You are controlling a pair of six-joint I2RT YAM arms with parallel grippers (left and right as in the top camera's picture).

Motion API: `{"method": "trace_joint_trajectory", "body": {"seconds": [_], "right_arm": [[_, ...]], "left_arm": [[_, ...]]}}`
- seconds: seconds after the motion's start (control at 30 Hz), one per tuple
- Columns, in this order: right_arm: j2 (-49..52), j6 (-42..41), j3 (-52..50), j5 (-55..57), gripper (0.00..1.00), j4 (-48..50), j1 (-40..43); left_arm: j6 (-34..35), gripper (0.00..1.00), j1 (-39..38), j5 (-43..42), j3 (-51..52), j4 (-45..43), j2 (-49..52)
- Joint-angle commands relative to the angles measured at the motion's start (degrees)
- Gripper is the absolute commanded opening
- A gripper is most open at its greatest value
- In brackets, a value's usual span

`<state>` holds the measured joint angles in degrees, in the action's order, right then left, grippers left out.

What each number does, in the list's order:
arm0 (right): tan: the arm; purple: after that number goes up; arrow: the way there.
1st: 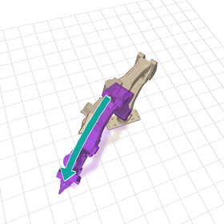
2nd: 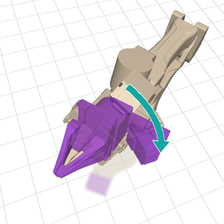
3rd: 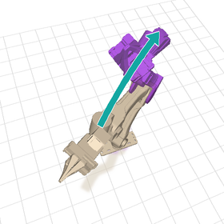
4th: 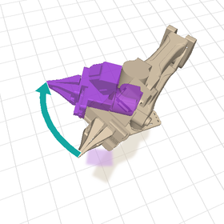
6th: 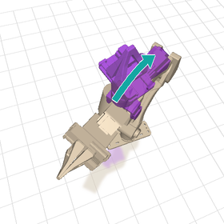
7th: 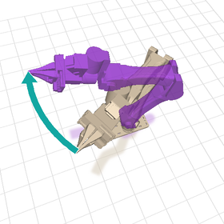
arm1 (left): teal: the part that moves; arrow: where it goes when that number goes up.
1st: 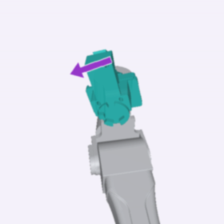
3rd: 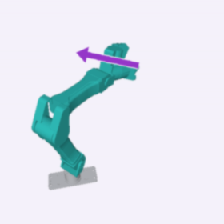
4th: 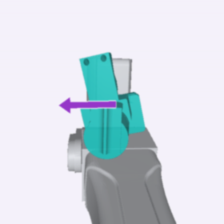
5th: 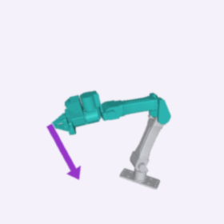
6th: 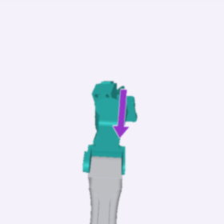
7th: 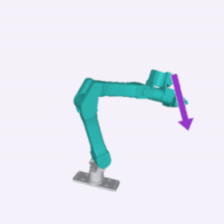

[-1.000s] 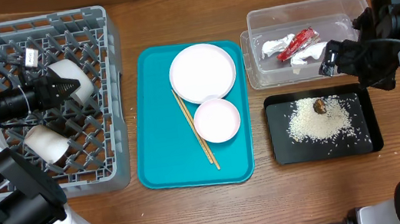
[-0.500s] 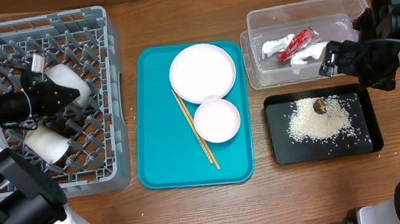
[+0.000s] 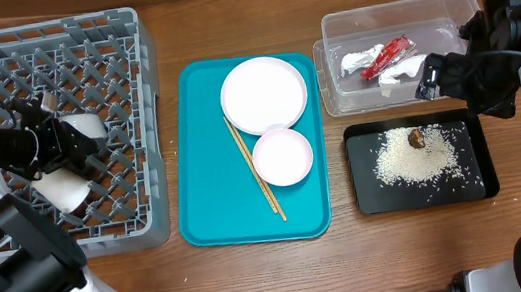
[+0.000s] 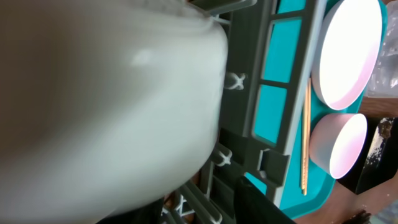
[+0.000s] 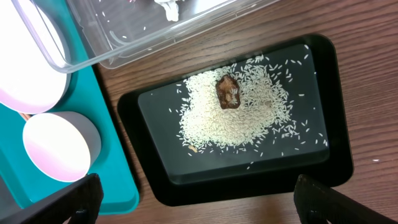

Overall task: Sort waste into correct bins and load items into the dishwasher
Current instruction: 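Set the grey bowl tilted into the dish rack with left gripper, then grasp the pink bowl on the teal tray with the left gripper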

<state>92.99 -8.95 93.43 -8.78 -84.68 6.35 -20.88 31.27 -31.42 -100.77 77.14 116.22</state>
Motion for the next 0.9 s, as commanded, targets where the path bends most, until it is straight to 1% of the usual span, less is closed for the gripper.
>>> {"method": "trace_joint_trajectory", "body": {"seconds": [0.0, 0.07, 0.13, 0.2, 0.23, 0.3, 0.37, 0.4, 0.43, 0.5, 0.53, 0.6, 0.7, 0.8, 0.87], "right_arm": [[-0.6, 0.0, 0.4, -0.3, 1.0, 0.1, 0.2], [-0.6, 0.0, 0.4, -0.3, 1.0, 0.1, 0.2], [-0.6, 0.0, 0.4, -0.3, 1.0, -0.1, 0.2], [-0.6, 0.0, 0.4, 0.9, 1.0, -0.5, 0.2], [-0.6, -1.0, 0.4, 3.4, 1.0, -1.2, 0.2], [-0.6, -3.8, 0.4, 8.4, 1.0, -2.2, 0.2], [-0.6, -7.7, 0.4, 12.0, 1.0, -2.5, 0.2], [-0.6, -7.9, 0.4, 12.0, 1.0, -2.4, 0.2], [-0.6, -8.3, 0.4, 12.2, 1.0, -2.4, 0.5], [-0.6, -10.4, 0.4, 12.1, 1.0, -2.5, 2.7], [-0.6, -11.0, 0.4, 11.2, 1.0, -2.7, 5.6], [-0.6, -10.8, 0.4, 8.1, 1.0, -2.8, 8.9], [-0.6, -10.4, 0.4, 4.2, 1.0, -2.9, 13.0], [-0.6, -10.3, 0.4, 4.2, 1.0, -2.9, 13.7], [-0.6, -10.4, 0.4, 4.2, 1.0, -2.8, 13.7]], "left_arm": [[0.3, 0.47, 0.1, -3.0, -2.1, 0.2, -7.2], [0.1, 0.6, -0.7, -4.7, -2.1, 0.4, -10.6], [0.1, 0.7, -2.1, -4.6, -2.1, 0.4, -13.2], [0.1, 0.9, -4.6, -4.6, -2.1, 0.4, -16.0], [0.2, 1.0, -7.4, -4.5, -2.1, 0.5, -17.9], [0.8, 1.0, -13.0, -4.0, -2.1, 0.5, -19.8], [4.8, 1.0, -22.5, -1.2, -2.1, 0.4, -20.6], [6.2, 1.0, -25.1, 0.9, -2.1, 0.3, -20.5], [8.6, 1.0, -29.2, 5.2, -2.1, -0.2, -20.4], [14.8, 1.0, -37.8, 16.7, -2.1, -1.6, -20.3], [17.4, 1.0, -43.5, 21.7, -2.1, -2.8, -20.3], [17.9, 1.0, -48.1, 23.0, -2.1, -4.3, -20.2], [18.8, 1.0, -56.3, 19.8, -2.0, -7.9, -18.5], [18.7, 1.0, -61.9, 20.0, -2.0, -9.5, -15.2], [18.8, 1.0, -65.3, 21.7, -2.0, -9.5, -11.9]]}}
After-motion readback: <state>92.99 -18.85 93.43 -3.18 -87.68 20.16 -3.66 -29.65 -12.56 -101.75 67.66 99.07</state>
